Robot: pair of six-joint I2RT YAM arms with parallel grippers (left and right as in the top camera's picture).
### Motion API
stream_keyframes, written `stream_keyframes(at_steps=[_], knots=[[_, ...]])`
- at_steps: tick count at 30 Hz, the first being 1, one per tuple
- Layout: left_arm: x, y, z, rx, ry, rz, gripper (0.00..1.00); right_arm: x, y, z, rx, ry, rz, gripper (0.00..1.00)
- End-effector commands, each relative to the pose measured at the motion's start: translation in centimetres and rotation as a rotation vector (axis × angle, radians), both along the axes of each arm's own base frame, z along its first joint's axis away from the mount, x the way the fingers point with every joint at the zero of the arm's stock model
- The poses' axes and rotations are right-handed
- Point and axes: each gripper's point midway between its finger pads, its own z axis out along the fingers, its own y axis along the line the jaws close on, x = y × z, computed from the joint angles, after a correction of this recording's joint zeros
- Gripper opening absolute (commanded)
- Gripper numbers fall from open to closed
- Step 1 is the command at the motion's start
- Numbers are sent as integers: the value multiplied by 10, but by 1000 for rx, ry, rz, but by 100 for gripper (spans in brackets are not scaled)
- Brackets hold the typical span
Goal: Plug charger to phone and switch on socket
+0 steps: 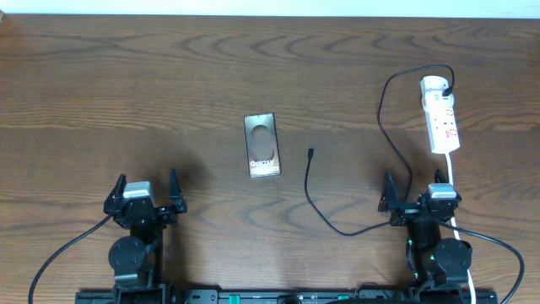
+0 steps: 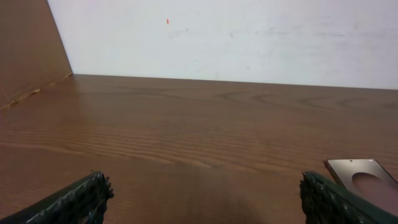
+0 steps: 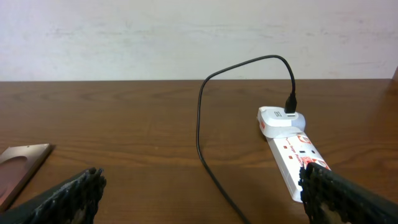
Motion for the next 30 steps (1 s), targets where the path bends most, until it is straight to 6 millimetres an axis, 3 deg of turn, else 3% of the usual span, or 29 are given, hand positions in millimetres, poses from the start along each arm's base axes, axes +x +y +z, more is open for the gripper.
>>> stream_keyframes(at_steps=[1, 21, 30], knots=[[-2, 4, -16, 17, 56, 24, 95, 0, -1, 0, -14, 0, -3, 99], [-2, 4, -16, 17, 55, 24, 95, 0, -9, 1, -18, -7, -48, 99], [-2, 3, -16, 15, 55, 16, 95, 1, -9, 14, -14, -60, -48, 99]])
